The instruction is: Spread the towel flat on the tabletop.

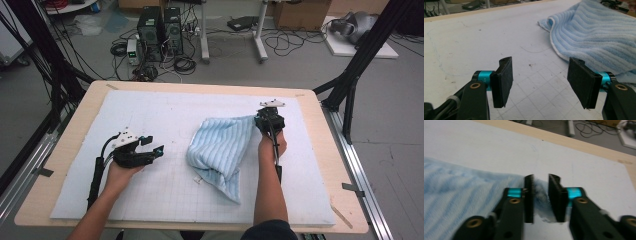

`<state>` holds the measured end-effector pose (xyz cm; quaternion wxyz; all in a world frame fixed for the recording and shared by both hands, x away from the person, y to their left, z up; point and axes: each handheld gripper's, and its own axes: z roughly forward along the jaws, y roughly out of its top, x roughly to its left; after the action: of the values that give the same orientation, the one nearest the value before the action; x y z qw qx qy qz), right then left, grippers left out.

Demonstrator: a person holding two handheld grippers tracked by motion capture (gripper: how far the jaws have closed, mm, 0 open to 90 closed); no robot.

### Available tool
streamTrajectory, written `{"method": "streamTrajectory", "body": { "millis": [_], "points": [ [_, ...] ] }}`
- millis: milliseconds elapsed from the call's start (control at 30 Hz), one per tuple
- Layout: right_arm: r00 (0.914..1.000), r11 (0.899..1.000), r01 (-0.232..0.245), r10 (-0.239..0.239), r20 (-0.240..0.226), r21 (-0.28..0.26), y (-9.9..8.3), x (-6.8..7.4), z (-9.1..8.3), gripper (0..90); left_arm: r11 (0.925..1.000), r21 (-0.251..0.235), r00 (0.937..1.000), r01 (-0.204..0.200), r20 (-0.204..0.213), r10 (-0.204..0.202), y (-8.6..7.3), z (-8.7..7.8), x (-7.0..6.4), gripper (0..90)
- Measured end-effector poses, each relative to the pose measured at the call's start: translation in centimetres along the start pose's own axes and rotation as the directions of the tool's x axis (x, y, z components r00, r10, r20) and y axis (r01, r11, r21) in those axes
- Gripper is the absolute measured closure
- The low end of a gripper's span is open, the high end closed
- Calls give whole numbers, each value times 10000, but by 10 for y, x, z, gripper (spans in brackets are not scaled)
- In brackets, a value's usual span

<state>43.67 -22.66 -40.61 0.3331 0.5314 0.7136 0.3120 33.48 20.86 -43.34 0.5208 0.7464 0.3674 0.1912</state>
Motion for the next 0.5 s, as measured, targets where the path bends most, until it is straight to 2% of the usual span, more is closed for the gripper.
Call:
{"method": "streamTrajectory", "body": {
  "millis": [67, 100, 133, 200, 333, 367, 400, 433, 467, 500],
  "points": [
    [9989, 9997, 168, -175, -424, -163, 0, 4, -3, 556, 10000, -23, 10000, -9, 44, 9, 0, 0, 0, 378],
    [9954, 9960, 806, -825, -489, -381, -1, 10, -9, 537, 10000, -47, 10000, 17, 64, -17, 0, 1, -1, 378],
    [9954, 9960, 806, -825, -489, -381, -1, 10, -9, 537, 10000, -50, 9999, -6, 115, 7, 0, 1, -1, 378],
    [9912, 9924, 1087, -1126, -690, -575, -3, 13, -14, 509, 10000, -73, 9999, -7, 105, 8, 1, 0, -2, 380],
    [9789, 9871, 1165, -1328, -1555, -1099, -11, 17, -32, 445, 9999, -116, 9999, -68, 158, 70, 1, -1, -3, 379],
    [9720, 9871, 978, -1220, -2009, -1264, -14, 18, -37, 424, 9999, -123, 9998, -68, 183, 71, 1, -1, -3, 379],
    [9432, 9842, 721, -1201, -3099, -1619, -23, 20, -45, 397, 9999, -147, 9998, -80, 179, 82, 1, -1, -2, 379],
    [9214, 9828, 768, -1343, -3647, -1678, -27, 23, -46, 392, 9998, -166, 9998, -100, 177, 103, 1, -1, -2, 379],
    [9214, 9828, 768, -1343, -3647, -1678, -27, 23, -46, 392, 9998, -166, 9998, -100, 177, 103, 1, -1, -2, 379],
    [9093, 9818, 1033, -1580, -3849, -1592, -31, 27, -47, 384, 9998, -184, 9998, -77, 167, 80, 1, 0, -2, 379]
  ]
}}
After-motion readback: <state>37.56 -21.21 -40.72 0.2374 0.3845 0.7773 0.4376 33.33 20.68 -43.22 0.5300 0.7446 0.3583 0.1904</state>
